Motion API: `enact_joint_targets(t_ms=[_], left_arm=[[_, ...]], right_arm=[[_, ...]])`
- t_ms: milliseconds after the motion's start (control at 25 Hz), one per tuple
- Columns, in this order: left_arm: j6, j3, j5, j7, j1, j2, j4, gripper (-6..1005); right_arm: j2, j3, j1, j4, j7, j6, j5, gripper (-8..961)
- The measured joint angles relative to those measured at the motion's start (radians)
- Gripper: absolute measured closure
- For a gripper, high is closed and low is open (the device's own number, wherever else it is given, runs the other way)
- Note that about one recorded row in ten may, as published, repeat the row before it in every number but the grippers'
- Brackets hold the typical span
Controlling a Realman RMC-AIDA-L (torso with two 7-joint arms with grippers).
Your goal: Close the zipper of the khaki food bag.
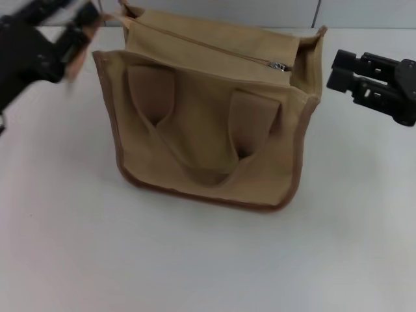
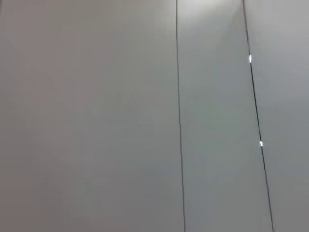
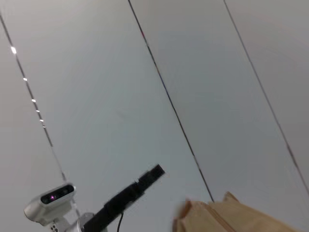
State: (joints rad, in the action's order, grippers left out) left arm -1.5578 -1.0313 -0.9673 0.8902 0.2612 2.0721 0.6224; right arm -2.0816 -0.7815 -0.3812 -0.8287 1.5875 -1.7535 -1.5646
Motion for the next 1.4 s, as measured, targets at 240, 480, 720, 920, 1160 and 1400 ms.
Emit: enact_joint_targets(t_ms=[240, 480, 720, 920, 1160, 1400], left_arm=[[-0.14, 0.006, 0.027, 0.001, -0.024, -0.009, 0.002, 405], [-0.212, -0.002, -0.386, 0.019, -0.014, -0.015, 0.031, 280], [-0.209, 0.01, -0.582, 0.092, -0.018, -0.012, 0.039, 173], [-0.198, 0.015, -0.609, 0.083, -0.035, -0.01, 0.028, 165], [-0.197, 0.017, -0.648, 0.082, -0.03, -0.008, 0.024, 165], [-0.197, 0.017, -0.666, 0.082, -0.027, -0.007, 0.023, 165]], right_arm=[[0.001, -0.004, 0.012, 0.002, -0.068, -0.086, 0.005, 415], [0.0, -0.025, 0.012, 0.049, -0.308, -0.17, -0.137, 316], [-0.005, -0.043, 0.01, 0.144, -0.432, -0.171, -0.217, 322], [-0.011, -0.164, 0.019, 0.177, -0.487, -0.094, -0.204, 298], [-0.011, -0.181, 0.0, 0.243, -0.545, -0.049, -0.184, 237], [-0.011, -0.182, -0.002, 0.256, -0.565, -0.045, -0.184, 237]])
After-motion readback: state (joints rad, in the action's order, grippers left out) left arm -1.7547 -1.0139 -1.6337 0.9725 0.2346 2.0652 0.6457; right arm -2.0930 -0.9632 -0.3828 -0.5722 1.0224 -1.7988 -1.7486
